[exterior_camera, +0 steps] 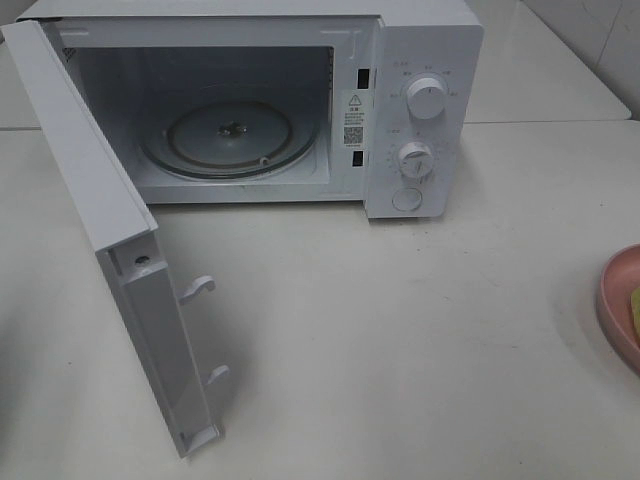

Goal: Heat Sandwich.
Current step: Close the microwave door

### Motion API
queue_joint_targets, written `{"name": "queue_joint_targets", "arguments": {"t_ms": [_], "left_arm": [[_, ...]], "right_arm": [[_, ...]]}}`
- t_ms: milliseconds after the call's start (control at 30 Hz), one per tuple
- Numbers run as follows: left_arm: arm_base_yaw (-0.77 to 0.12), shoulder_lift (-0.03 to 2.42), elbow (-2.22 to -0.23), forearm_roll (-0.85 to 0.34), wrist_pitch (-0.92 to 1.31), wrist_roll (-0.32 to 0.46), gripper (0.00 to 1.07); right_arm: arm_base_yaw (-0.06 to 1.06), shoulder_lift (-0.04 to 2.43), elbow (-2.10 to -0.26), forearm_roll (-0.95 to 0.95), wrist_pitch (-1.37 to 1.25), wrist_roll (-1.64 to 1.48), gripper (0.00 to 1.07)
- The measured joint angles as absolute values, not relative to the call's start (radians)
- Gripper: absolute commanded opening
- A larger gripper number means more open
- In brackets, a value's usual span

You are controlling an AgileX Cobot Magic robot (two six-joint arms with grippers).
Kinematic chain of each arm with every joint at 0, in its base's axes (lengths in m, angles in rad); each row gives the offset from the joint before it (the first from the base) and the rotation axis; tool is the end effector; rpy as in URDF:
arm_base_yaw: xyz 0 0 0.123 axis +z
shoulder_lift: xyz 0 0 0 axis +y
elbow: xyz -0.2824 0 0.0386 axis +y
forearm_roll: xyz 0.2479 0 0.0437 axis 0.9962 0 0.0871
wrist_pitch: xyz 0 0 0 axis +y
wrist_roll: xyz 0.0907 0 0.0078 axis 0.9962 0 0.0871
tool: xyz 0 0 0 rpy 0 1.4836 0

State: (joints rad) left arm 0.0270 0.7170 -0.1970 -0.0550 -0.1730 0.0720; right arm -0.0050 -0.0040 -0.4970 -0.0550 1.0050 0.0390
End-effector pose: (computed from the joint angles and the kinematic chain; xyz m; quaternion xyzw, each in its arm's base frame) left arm 0.1372 0.0046 0.2289 -0.0065 0.7928 0.0174 0.6092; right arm -0.0030 -0.0042 0.2810 0.0187 0.8376 -0.0182 0.5457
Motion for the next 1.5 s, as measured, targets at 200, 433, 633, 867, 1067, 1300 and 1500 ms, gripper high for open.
{"name": "queue_joint_targets", "arguments": {"t_ms": [200,433,633,867,1067,1300,1500], "left_arm": [[0.027,0.845,-0.174,-0.055,-0.411,0.072,0.0],[0.027,1.037,-0.189,-0.021,-0.548,0.06,0.0],[0.027,1.185,-0.223,0.101,-0.649,-0.034,0.0],[0.027,1.366,-0.231,0.272,-0.855,-0.15,0.0],[0.027,1.467,-0.237,0.341,-0.981,-0.183,0.0],[0.021,1.553,-0.284,0.411,-1.018,-0.236,0.0],[-0.076,1.593,-0.319,0.394,-1.017,-0.202,0.0]], "right_arm": [[-0.005,-0.004,-0.497,-0.055,1.005,0.039,0.76],[-0.005,-0.004,-0.497,-0.055,1.005,0.039,0.76],[-0.005,-0.004,-0.497,-0.055,1.005,0.039,0.76],[-0.005,-0.004,-0.497,-0.055,1.005,0.039,0.76],[-0.005,-0.004,-0.497,-0.055,1.005,0.039,0.76],[-0.005,-0.004,-0.497,-0.055,1.005,0.039,0.76],[-0.005,-0.004,-0.497,-0.055,1.005,0.039,0.76]]}}
